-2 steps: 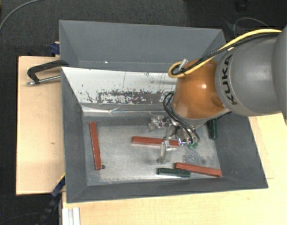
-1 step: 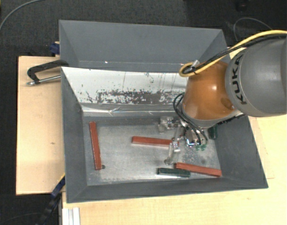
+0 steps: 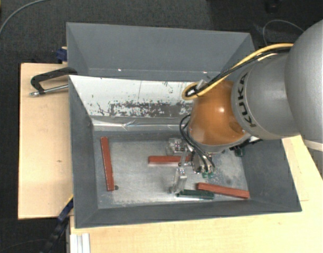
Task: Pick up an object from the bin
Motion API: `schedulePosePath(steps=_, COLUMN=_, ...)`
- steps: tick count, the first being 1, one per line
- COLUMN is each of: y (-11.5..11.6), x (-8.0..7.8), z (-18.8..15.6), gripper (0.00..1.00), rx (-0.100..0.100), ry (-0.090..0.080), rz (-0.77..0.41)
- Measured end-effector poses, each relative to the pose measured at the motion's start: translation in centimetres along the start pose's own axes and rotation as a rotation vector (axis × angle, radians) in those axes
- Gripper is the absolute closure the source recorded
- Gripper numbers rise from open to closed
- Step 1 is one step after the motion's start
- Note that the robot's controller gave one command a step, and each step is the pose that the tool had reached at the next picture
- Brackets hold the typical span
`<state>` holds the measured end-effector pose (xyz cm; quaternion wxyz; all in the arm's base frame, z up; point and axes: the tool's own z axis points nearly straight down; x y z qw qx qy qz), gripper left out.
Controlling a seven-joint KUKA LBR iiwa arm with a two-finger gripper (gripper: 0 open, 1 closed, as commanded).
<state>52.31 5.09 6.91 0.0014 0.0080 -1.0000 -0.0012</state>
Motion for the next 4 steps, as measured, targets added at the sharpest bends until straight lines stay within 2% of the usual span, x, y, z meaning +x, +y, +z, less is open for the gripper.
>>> schedulePosePath(steps=1, y=0.1, x=0.0, z=-0.1, gripper=0.00, rx=0.001, ry=-0.002, rz=-0.001)
schedulePosePath(steps=2, y=0.1, x=-0.1, z=-0.1, gripper=1.00, rx=0.001, ry=-0.003, rz=0.000)
schedulePosePath(steps=3, y=0.1, x=-0.2, z=-1.3, gripper=1.00, rx=0.000, ry=-0.008, rz=0.000)
schedulePosePath(steps=4, y=0.2, x=-0.4, z=-9.7, gripper=1.00, rx=0.000, ry=-0.016, rz=0.000)
